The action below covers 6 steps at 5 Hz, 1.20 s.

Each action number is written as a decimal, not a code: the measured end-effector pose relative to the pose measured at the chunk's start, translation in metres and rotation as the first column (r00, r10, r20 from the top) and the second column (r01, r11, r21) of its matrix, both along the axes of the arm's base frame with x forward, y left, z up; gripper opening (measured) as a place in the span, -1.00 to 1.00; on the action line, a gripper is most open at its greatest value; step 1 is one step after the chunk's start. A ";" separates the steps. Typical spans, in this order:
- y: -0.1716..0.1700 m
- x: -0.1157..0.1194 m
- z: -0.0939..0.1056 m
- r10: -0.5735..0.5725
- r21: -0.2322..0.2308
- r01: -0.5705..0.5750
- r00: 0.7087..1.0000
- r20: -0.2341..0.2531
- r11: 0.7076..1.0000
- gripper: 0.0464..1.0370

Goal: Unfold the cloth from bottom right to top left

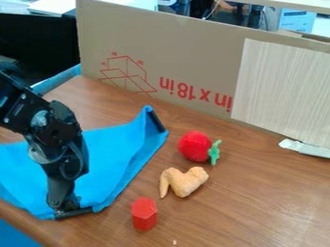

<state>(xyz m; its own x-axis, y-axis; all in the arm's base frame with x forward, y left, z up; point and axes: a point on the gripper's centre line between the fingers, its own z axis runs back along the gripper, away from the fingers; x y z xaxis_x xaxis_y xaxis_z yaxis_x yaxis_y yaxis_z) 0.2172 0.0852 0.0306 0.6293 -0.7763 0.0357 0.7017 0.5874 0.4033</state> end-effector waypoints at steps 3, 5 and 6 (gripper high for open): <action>-0.004 -0.004 -0.011 0.004 -0.012 -0.004 1.000 -0.025 1.000 0.93; -0.004 -0.004 -0.016 0.000 -0.009 0.000 0.999 -0.035 1.000 0.93; -0.005 -0.005 -0.021 0.000 -0.009 0.000 0.998 -0.056 1.000 0.87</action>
<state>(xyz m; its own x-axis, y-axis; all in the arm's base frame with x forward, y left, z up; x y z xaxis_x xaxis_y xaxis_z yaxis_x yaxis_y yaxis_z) 0.2117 0.0803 0.0099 0.6305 -0.7762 0.0076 0.7229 0.5907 0.3585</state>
